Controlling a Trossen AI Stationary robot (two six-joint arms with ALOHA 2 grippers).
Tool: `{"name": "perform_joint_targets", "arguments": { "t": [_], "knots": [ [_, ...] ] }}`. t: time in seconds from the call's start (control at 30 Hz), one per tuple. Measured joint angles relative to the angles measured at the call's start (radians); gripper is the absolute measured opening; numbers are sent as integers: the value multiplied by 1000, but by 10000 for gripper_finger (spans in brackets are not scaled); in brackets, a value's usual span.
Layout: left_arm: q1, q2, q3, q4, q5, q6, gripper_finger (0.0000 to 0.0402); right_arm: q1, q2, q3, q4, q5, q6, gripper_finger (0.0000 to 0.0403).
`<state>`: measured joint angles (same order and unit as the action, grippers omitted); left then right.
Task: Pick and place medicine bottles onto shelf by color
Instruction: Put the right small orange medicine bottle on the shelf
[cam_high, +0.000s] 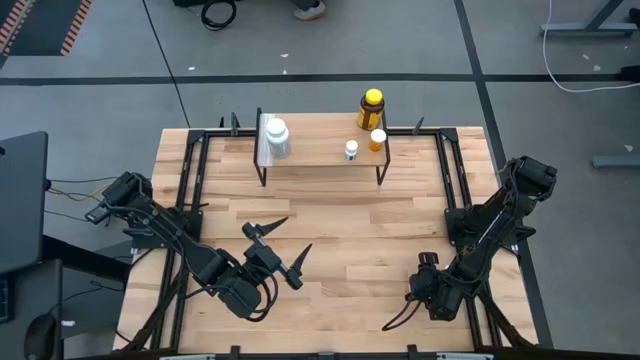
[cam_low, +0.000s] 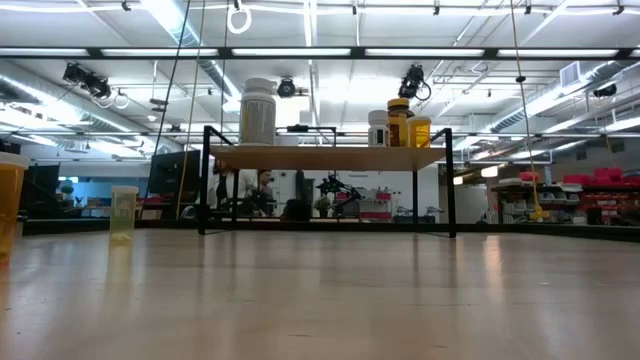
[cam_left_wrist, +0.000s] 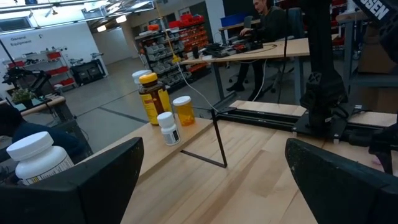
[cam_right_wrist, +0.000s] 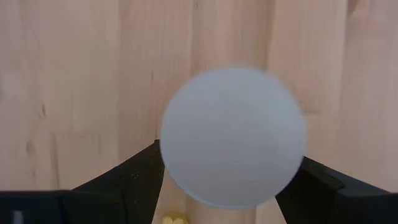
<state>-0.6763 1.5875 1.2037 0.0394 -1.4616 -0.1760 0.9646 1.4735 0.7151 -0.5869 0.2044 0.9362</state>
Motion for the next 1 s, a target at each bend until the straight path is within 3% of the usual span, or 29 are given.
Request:
{"name": "perform_joint_targets", "arguments": {
  "t": [0.3, 0.53, 1.0],
  "knots": [
    [0, 0, 0, 0, 0, -2, 400, -30, -58, 22, -24, 56, -5, 272],
    [0, 0, 0, 0, 0, 1, 400, -57, -58, 22, -37, 15, -5, 270],
    [0, 0, 0, 0, 0, 0, 400, -76, -58, 22, -36, 28, -14, 225]
  ]
}}
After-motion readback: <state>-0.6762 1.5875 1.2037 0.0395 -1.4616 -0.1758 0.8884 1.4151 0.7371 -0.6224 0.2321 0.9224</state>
